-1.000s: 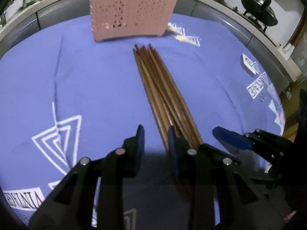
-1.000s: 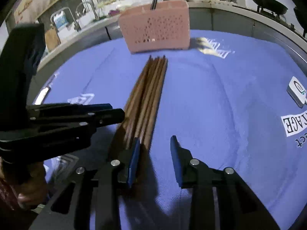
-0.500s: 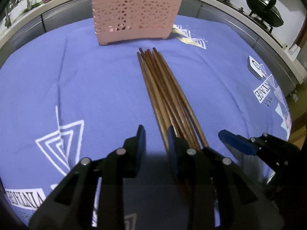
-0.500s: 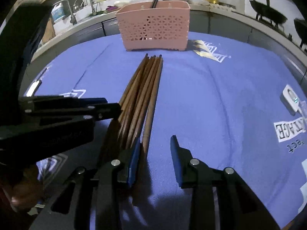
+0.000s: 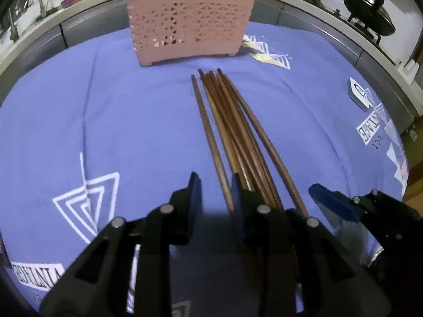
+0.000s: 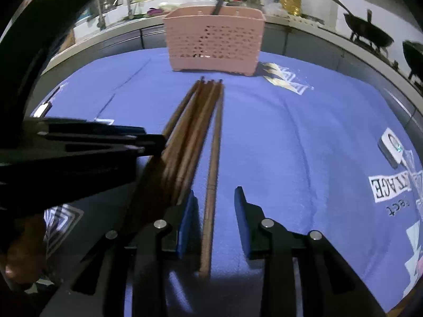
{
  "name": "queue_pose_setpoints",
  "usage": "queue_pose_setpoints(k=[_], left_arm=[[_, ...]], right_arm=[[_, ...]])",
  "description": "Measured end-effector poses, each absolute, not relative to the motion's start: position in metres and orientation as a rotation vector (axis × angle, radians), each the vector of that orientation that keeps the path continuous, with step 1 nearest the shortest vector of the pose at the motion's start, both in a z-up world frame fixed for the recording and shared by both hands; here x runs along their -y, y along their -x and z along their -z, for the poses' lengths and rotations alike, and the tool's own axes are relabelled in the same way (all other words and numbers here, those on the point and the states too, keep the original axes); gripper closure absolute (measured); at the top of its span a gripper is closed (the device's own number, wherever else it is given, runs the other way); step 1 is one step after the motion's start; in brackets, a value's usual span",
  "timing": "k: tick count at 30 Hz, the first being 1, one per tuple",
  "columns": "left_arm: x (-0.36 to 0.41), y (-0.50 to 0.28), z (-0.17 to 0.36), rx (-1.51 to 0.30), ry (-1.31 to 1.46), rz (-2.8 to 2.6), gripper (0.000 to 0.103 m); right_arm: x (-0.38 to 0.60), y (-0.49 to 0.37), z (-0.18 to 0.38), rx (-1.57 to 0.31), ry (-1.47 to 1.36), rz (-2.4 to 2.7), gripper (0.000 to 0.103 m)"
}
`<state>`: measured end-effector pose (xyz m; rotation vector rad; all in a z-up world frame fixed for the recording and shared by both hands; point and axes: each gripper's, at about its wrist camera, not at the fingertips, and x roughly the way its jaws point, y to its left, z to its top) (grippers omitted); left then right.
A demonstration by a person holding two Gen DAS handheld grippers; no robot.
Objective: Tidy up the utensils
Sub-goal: 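Bring both open grippers back down to the chopstick bundle, then pinch one chopstick with the left gripper while the right gripper pinches another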
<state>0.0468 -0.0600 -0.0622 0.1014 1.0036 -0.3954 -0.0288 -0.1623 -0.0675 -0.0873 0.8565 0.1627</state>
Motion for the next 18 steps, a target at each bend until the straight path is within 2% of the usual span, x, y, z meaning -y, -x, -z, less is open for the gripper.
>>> queue_pose_setpoints(k=[4,6,8,10,12,18], left_arm=[[0.054,-0.048,0.062,-1.004,-0.095,0.382,0.079],[0.060,-0.049,0.062,-0.997,-0.121,0.356,0.079],[0.069,-0.047,0.062,-0.988,-0.165,0.341,0.080],[0.068,-0.046,0.063,-0.980,-0.176,0.348,0.094],[0.057,-0.048,0.063,-0.985,-0.165,0.347,0.097],[0.010,-0.049,0.061,-1.032,-0.106,0.329,0.097]], right_arm=[[0.170,0.026,0.068,-0.850,0.071,-0.137,0.072],[0.169,0.024,0.068,-0.852,0.058,-0.160,0.087],[0.167,0.023,0.067,-0.853,0.054,-0.183,0.095],[0.173,0.024,0.068,-0.855,0.038,-0.179,0.096],[0.186,0.026,0.068,-0.864,0.008,-0.157,0.096],[0.214,0.033,0.067,-0.930,-0.053,-0.184,0.096]])
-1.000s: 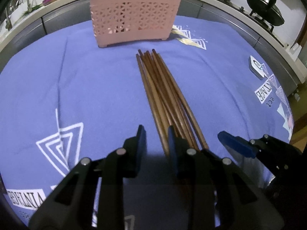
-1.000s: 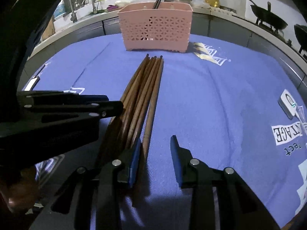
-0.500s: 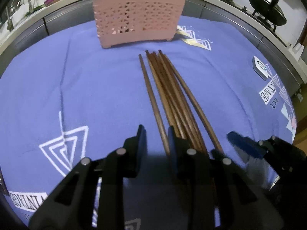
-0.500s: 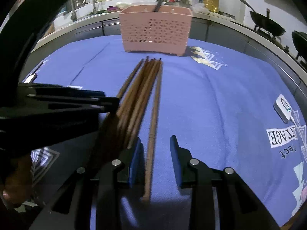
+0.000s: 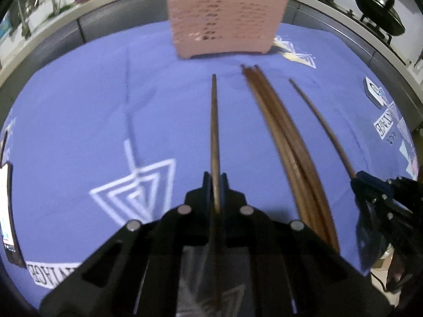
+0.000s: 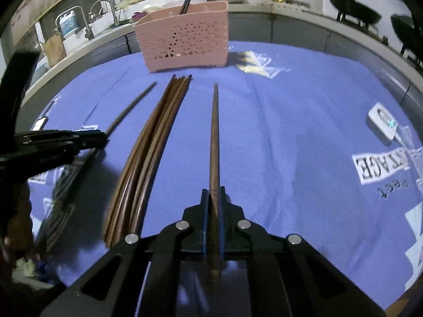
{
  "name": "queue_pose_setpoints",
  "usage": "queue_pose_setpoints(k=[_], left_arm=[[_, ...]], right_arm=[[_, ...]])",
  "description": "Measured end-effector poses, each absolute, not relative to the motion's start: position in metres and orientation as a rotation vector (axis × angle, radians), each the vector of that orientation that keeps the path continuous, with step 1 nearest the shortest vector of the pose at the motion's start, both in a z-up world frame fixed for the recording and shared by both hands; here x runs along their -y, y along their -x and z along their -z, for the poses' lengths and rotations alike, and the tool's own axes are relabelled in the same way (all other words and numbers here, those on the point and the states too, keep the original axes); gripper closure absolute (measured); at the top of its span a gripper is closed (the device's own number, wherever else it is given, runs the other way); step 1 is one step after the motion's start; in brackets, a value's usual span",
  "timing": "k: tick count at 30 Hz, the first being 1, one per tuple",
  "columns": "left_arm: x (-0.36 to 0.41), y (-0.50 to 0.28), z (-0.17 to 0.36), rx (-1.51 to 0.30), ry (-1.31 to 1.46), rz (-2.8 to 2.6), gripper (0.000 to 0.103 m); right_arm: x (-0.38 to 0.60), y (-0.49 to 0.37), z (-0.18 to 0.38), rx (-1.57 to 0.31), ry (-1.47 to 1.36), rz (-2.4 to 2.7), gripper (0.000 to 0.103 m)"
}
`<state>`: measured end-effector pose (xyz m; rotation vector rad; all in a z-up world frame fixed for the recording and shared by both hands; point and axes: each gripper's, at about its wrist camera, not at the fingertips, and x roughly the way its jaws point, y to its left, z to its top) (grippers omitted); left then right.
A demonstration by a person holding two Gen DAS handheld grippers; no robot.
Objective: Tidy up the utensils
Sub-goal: 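Pinch one chopstick with the left gripper while the right gripper pinches another, then raise both chopsticks upright and insert them into the pink basket, opening both grippers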
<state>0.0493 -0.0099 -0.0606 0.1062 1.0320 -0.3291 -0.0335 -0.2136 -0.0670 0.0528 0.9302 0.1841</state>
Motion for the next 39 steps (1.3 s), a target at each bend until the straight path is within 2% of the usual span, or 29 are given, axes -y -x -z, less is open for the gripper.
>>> queue_pose_setpoints(k=[4,20,22,24,29,32,39], left_arm=[[0.001,-0.064,0.059,-1.057,-0.051,0.324,0.097],[0.047,-0.140,0.052,-1.008,-0.203,0.308,0.092],[0.050,-0.144,0.052,-1.008,-0.201,0.320,0.098],[0.048,-0.145,0.049,-1.015,-0.179,0.334,0.098],[0.011,-0.124,-0.001,-0.909,-0.031,0.407,0.099],[-0.014,-0.105,-0.042,-0.802,0.046,0.429,0.099],[-0.039,-0.079,-0.119,-0.610,0.139,0.434,0.098]], right_arm=[[0.213,0.016,0.064,-0.958,-0.040,-0.220,0.095],[0.191,-0.138,0.048,-1.080,-0.014,-0.330,0.094],[0.187,-0.142,0.046,-1.088,0.020,-0.332,0.096],[0.190,-0.141,0.044,-1.096,-0.005,-0.339,0.098],[0.215,-0.105,-0.002,-0.917,-0.183,-0.420,0.098],[0.223,-0.063,-0.044,-0.731,-0.174,-0.439,0.098],[0.217,-0.030,-0.114,-0.483,-0.144,-0.429,0.098]])
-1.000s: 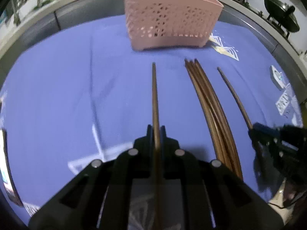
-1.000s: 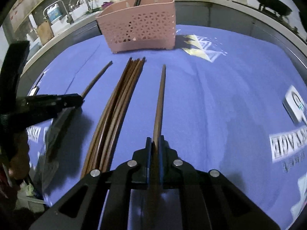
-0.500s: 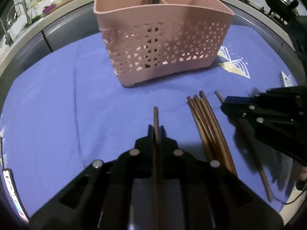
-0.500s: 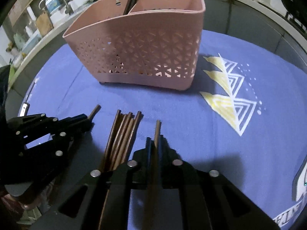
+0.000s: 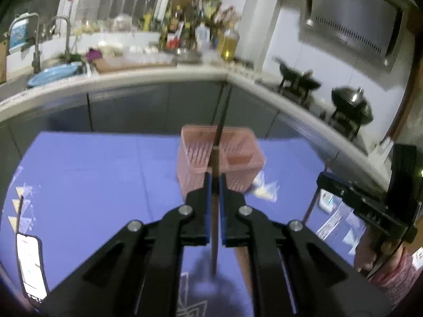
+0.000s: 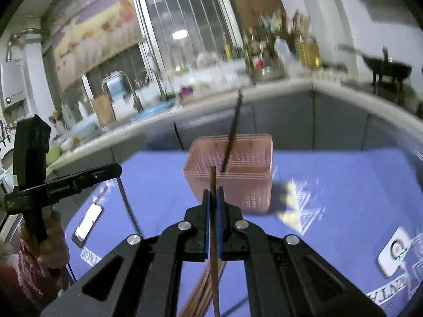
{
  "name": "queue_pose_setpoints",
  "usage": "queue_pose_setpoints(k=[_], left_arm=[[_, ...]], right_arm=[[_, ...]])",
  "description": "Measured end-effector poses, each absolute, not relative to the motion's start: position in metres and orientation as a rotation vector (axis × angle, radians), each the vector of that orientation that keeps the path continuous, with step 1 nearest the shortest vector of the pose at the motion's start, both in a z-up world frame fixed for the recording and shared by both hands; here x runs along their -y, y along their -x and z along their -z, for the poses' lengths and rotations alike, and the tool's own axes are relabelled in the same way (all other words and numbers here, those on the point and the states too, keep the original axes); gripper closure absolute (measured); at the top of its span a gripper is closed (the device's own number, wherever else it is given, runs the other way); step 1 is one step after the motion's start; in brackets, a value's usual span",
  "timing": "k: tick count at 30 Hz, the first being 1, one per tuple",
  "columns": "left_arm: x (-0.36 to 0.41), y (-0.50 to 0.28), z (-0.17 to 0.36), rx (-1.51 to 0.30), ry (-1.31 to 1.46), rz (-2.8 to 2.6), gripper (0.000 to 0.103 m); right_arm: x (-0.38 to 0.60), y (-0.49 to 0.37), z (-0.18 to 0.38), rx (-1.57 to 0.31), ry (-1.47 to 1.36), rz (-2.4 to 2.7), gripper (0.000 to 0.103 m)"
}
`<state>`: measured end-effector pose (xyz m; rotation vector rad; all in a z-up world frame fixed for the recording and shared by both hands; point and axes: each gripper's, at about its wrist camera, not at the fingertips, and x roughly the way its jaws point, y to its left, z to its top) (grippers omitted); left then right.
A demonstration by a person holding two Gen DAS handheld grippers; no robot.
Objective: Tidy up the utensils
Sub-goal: 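Raise both chopsticks upright and insert them into the pink basket, opening both grippers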
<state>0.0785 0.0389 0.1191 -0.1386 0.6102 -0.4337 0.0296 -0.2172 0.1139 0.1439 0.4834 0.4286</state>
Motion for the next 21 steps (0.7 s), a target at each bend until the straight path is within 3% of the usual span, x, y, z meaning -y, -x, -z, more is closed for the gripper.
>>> queue_pose_setpoints(k=[12,17,21], left_arm=[[-0.023,-0.124,-0.228,-0.344,0.120,0.304,0.098],[-0.006,-0.159,-0.224,-0.346,0.061,0.257,0.098],[0.002,-0.193,-0.195,-0.451,0.041,0.258,0.098]], right_arm=[[0.179,-0.109,-0.216,-0.220,-0.105,-0.344,0.098],[0.159,-0.154,-0.205,-0.238,-0.087,-0.318,0.098],[0.152,-0.180,-0.179,-0.319,-0.092,-0.321,0.098]])
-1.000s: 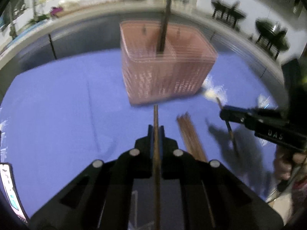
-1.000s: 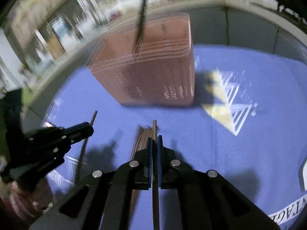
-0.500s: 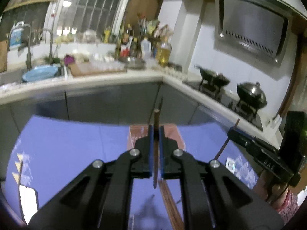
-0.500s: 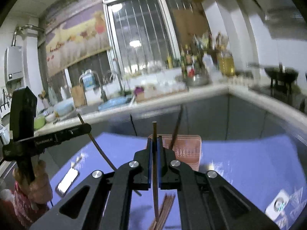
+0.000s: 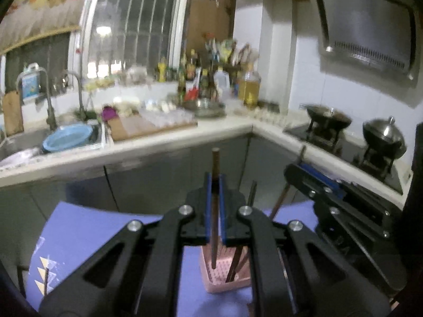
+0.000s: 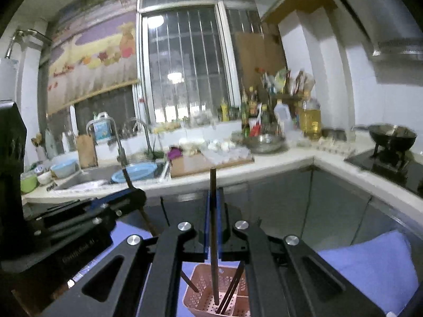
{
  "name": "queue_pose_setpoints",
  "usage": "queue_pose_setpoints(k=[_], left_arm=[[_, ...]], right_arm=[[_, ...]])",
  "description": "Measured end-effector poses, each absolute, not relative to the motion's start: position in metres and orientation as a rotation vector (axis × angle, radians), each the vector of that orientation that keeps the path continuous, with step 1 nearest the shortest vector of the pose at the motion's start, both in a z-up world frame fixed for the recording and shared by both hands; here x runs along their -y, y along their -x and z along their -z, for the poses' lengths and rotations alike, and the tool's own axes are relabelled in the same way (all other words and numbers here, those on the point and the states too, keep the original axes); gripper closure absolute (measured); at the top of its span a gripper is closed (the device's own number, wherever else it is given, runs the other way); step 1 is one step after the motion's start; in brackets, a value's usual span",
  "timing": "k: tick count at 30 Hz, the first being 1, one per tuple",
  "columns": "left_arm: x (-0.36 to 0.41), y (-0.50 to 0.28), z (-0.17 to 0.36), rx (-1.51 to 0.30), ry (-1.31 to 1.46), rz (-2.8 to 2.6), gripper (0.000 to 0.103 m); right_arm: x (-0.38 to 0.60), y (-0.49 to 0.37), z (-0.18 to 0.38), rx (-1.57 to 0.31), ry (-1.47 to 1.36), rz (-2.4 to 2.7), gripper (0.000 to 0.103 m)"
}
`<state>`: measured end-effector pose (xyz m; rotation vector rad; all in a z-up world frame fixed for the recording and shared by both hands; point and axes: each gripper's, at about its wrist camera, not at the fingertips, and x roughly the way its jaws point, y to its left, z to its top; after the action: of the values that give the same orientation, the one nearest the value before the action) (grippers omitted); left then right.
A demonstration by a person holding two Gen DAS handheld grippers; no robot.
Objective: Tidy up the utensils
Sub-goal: 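Raise both chopsticks upright and insert them into the pink basket, opening both grippers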
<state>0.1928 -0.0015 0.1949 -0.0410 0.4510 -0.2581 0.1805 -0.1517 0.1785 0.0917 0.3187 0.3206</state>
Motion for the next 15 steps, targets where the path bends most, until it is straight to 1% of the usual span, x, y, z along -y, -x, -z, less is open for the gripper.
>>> queue_pose_setpoints(k=[5,9,12,15], left_arm=[[0.005,-0.219,-0.154,-0.582,0.056,0.247,0.098],[0.003,-0.233,-0.129,-0.702,0.091,0.258,0.096],[-0.005,-0.227,-0.134,-0.690,0.118,0.255,0.093],[-0.018,-0.208,-0.151,-0.628,0.162,0.252,0.089]], right_arm=[[0.147,-0.209,-0.138,-0.458,-0.112,-0.327,0.098],[0.149,-0.215,-0.121,-0.531,-0.173,-0.348,0.097],[0.150,-0.208,-0.127,-0.536,-0.186,-0.361,0.096],[0.153,-0.187,-0.144,-0.475,-0.181,-0.361,0.094]])
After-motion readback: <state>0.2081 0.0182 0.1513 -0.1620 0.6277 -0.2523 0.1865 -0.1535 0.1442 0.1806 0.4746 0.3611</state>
